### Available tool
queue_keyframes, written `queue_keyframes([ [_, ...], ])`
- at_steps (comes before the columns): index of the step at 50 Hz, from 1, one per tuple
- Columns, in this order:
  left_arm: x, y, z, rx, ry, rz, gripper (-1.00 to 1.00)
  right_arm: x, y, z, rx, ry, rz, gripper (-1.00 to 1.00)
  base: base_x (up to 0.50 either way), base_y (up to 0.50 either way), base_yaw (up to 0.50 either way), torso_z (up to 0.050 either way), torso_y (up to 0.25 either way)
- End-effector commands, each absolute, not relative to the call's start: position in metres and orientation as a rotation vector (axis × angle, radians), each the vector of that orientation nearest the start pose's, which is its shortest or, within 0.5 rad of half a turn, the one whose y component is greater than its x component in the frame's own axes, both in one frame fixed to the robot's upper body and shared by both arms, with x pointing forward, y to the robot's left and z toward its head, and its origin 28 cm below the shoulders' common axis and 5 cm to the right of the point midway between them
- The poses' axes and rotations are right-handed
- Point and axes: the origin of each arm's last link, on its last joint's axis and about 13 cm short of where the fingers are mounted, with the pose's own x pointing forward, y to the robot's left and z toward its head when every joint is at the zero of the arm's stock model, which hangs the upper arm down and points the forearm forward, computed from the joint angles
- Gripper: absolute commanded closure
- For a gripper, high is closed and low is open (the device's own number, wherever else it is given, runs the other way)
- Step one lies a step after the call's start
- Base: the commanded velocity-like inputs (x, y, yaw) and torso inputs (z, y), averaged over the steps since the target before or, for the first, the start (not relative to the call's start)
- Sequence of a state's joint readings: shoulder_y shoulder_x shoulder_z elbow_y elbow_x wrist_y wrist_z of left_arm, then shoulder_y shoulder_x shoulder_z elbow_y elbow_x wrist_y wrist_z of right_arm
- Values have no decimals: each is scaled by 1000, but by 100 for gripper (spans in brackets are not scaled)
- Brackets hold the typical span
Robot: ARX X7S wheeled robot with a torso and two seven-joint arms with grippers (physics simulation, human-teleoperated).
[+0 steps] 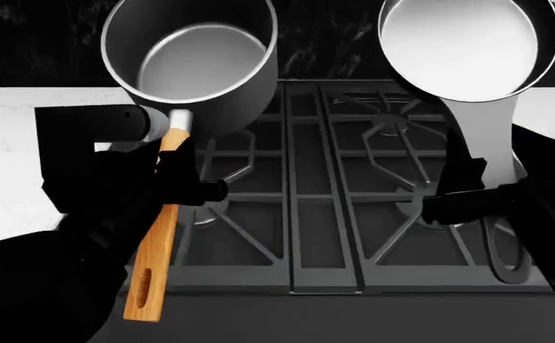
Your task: Place both pans onto different burners. Then place the celery and the sausage on different pans.
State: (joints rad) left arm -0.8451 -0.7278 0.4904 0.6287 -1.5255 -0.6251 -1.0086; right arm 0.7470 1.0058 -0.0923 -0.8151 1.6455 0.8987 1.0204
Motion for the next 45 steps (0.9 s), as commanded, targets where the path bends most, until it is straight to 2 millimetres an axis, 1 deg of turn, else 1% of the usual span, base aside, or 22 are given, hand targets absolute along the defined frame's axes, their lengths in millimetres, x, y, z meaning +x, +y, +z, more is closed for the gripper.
queue_keyframes([
  [1, 213, 202, 249, -151, 17, -185, 100, 171, -158, 275, -152, -141, -51, 100, 0, 0, 0, 0, 10],
  [10, 211, 202, 249, -153, 16, -188, 100, 167, -157, 278, -146, -123, -35, 100, 0, 0, 0, 0, 2],
  [15, 211, 203, 248, -158, 19, -186, 100, 166, -158, 284, -155, -130, -22, 100, 0, 0, 0, 2, 2],
  [19, 212, 203, 247, -162, 23, -188, 100, 166, -159, 296, -193, -142, 11, 100, 0, 0, 0, 0, 3],
  [24, 214, 203, 246, -169, 25, -188, 100, 169, -160, 295, -225, -95, 82, 100, 0, 0, 0, 2, 2],
  [28, 215, 204, 245, -172, 26, -185, 100, 171, -164, 297, -232, -79, 101, 100, 0, 0, 0, 0, 0],
  [34, 218, 205, 244, -180, 24, -177, 100, 171, -170, 298, -242, -43, 174, 100, 0, 0, 0, 2, 3],
  [38, 218, 204, 245, -185, 21, -180, 100, 171, -173, 297, -248, -15, 183, 100, 0, 0, 0, 0, 3],
  [45, 219, 201, 245, -186, 22, -197, 100, 170, -187, 297, -223, 5, 185, 100, 0, 0, 0, 0, 1],
])
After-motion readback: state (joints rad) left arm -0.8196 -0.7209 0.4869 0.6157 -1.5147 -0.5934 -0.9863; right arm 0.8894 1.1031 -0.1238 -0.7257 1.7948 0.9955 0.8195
